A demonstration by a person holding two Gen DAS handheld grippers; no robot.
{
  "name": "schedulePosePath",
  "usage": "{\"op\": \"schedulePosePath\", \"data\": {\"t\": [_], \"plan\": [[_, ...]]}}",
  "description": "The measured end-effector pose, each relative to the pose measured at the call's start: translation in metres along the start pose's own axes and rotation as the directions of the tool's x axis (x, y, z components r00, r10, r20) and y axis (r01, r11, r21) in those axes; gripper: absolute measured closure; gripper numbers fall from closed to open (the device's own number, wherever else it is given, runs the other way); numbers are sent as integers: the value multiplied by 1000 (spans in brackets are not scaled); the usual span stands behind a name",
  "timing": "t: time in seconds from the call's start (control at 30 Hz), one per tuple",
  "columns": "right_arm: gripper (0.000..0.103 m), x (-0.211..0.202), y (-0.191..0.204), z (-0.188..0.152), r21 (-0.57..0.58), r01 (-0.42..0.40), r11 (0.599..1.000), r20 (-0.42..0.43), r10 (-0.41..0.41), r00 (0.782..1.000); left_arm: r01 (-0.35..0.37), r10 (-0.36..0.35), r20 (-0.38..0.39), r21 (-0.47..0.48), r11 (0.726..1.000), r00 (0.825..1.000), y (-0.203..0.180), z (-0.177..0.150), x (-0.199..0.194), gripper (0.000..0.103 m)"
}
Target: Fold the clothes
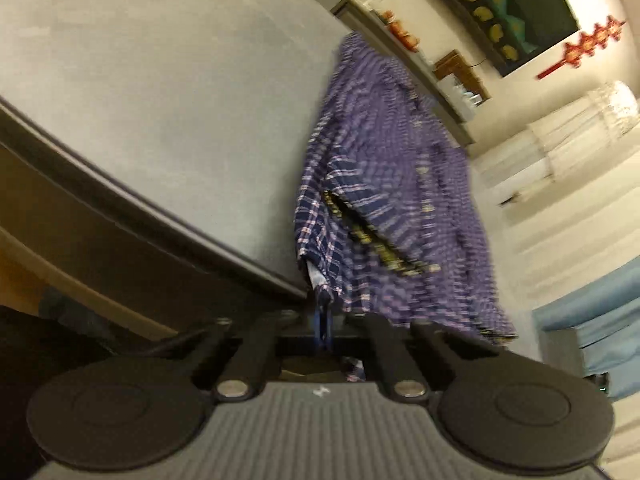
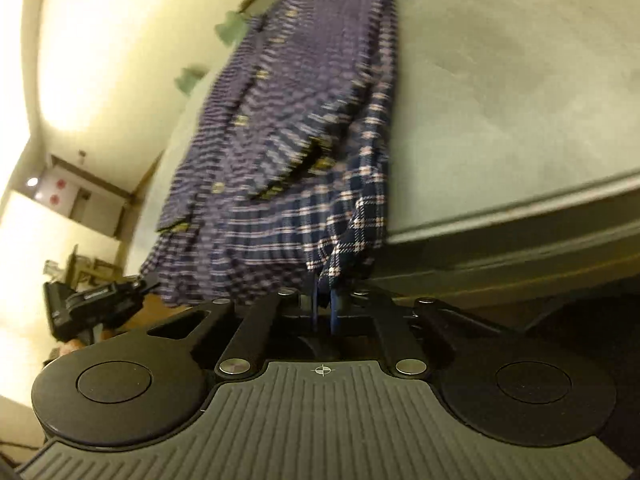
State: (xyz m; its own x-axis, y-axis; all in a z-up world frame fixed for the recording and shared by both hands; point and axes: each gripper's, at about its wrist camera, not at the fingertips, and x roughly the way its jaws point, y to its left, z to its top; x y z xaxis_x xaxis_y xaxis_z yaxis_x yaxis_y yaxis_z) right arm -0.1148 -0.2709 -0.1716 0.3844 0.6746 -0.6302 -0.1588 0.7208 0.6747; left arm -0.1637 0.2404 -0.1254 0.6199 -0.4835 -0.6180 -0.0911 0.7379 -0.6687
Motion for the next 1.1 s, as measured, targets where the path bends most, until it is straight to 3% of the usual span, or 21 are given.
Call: {"op": "schedulePosePath", "data": {"t": [0.2, 0.3, 0.37, 0.43, 0.53, 0.57, 0.6, 0.67, 0.7, 0.77, 0.87, 1.03, 1.1], "plan": [[101, -25, 22, 29, -61, -89, 994, 41, 92, 995, 158, -158, -19, -26, 987, 987, -25, 31, -2, 101], [101, -31, 31, 72, -77, -145, 986, 99, 152, 983, 239, -240, -9, -42, 970, 971, -50, 78, 14, 101], [101, -32, 33, 111, -83, -167, 982, 156, 178, 972, 269, -268, 27, -44, 962, 963, -70, 129, 28, 101], [101, -21, 29, 162, -68, -165, 984, 230, 176, 957, 259, -256, 70, -31, 965, 964, -87, 189, 54, 101], [99, 17, 0, 237, 34, -128, 991, 319, 111, 941, 144, -144, 70, 6, 990, 987, -95, 261, 116, 99], [87, 34, -15, 255, 83, -127, 988, 322, 93, 942, 99, -99, 60, 12, 995, 993, -93, 275, 137, 97], [72, 45, -27, 261, 130, -109, 986, 324, 61, 944, 56, -56, 53, 6, 998, 997, -87, 282, 153, 88], [55, 59, -37, 268, 167, -77, 983, 317, 21, 948, 61, -61, 67, -1, 998, 996, -73, 282, 160, 76], [55, 64, -35, 269, 156, -65, 986, 309, 14, 951, 86, -86, 77, 1, 996, 993, -66, 279, 158, 67], [55, 72, -32, 271, 133, -41, 990, 293, 1, 956, 96, -98, 84, 18, 995, 992, -54, 266, 147, 62], [49, 65, -19, 261, 53, -4, 999, 278, -11, 960, 36, -43, 78, 81, 996, 996, -48, 246, 139, 61], [42, 49, -18, 239, 30, 51, 998, 240, -57, 969, -90, 79, 68, 174, 981, 995, -34, 215, 141, 45], [30, 44, -22, 230, 9, 61, 998, 221, -61, 973, -96, 79, 87, 216, 972, 993, -36, 210, 142, 38]]}}
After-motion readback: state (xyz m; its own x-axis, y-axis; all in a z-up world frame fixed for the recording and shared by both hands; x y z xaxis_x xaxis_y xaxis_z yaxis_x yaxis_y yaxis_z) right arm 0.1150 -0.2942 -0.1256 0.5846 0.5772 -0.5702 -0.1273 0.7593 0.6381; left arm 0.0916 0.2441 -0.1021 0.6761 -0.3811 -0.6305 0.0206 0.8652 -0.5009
